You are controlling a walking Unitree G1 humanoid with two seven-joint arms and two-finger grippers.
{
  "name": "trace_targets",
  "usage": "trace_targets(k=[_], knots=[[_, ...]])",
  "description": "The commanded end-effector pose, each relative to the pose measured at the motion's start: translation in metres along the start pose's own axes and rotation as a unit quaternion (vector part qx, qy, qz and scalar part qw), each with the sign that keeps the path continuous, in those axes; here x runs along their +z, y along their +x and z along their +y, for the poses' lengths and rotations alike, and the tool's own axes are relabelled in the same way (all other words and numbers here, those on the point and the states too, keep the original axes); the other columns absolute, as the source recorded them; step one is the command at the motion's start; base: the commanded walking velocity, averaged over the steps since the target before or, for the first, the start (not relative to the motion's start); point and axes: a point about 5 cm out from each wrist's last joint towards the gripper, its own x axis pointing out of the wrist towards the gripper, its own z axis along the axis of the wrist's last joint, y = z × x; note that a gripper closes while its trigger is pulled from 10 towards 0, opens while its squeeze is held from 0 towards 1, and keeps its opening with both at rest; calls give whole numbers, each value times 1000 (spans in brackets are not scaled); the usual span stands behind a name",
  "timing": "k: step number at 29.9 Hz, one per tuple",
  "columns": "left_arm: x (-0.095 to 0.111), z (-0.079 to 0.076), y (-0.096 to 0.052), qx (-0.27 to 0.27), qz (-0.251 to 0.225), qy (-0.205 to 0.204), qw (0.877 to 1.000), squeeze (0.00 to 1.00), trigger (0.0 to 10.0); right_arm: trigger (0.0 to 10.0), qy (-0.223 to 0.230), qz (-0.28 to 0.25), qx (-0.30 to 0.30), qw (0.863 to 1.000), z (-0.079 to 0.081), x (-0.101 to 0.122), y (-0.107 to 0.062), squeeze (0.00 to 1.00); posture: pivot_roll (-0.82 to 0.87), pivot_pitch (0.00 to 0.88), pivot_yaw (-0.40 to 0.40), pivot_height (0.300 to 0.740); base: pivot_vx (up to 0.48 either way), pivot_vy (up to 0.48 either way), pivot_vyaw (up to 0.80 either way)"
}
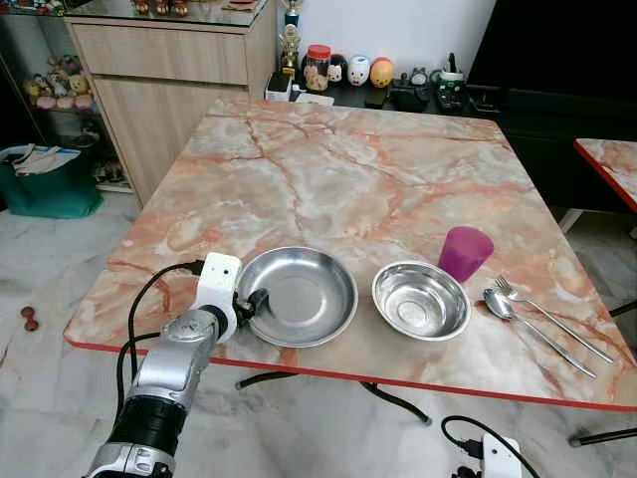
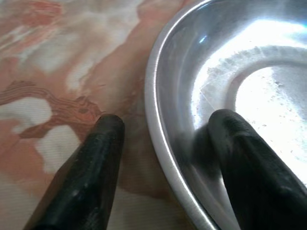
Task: Setting the table
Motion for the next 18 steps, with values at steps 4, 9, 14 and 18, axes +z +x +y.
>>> trace_targets(k=[4, 9, 14, 18], knots=[[-1, -10, 1, -27, 8, 3, 1000, 0, 0, 10000, 2, 1, -6, 1000, -3, 0, 0, 0, 110, 0, -81, 740, 0, 0, 0], [-1, -12, 0, -33, 7, 3, 999, 0, 0, 10000, 0, 1, -5, 1000, -3, 0, 0, 0, 112, 0, -83, 740, 0, 0, 0], [1, -13, 0, -36, 5, 1, 999, 0, 0, 10000, -2, 1, -5, 1000, -3, 0, 0, 0, 112, 0, -84, 740, 0, 0, 0], [2, -14, 1, -38, 4, 1, 999, 0, 0, 10000, -1, 1, -5, 1000, -3, 1, 0, 0, 110, 0, -83, 740, 0, 0, 0]])
